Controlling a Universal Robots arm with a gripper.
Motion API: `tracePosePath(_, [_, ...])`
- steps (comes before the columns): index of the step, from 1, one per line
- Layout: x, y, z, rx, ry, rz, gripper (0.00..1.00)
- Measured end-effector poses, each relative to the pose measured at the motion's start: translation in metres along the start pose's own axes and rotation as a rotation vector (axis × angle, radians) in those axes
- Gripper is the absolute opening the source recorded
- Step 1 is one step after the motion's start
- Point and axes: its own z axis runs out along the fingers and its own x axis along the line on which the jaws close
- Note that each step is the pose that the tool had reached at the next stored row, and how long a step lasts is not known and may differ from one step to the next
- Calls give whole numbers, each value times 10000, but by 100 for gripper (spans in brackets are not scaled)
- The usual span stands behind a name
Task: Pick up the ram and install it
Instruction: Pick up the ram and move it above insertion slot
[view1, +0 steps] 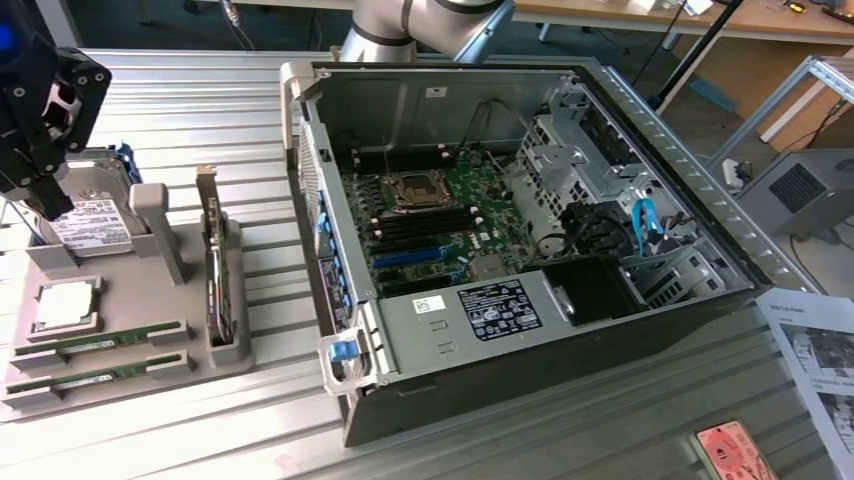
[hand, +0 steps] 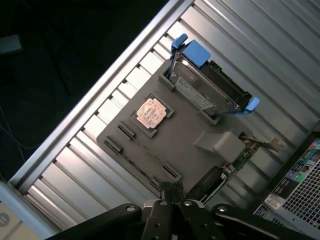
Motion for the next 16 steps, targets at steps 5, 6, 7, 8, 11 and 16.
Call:
tracePosePath(5, [0,1,0,-14,23,-524,11])
tracePosePath(6, [0,0,0,-16,28,-635,11])
tracePosePath(7, [0,0,0,-22,38,-845,11])
tracePosePath(8, [0,0,0,-25,43,-973,11])
tracePosePath(11, [0,0,0,-33,58,-1302,11])
tracePosePath(16, [0,0,0,-47,83,-1854,11])
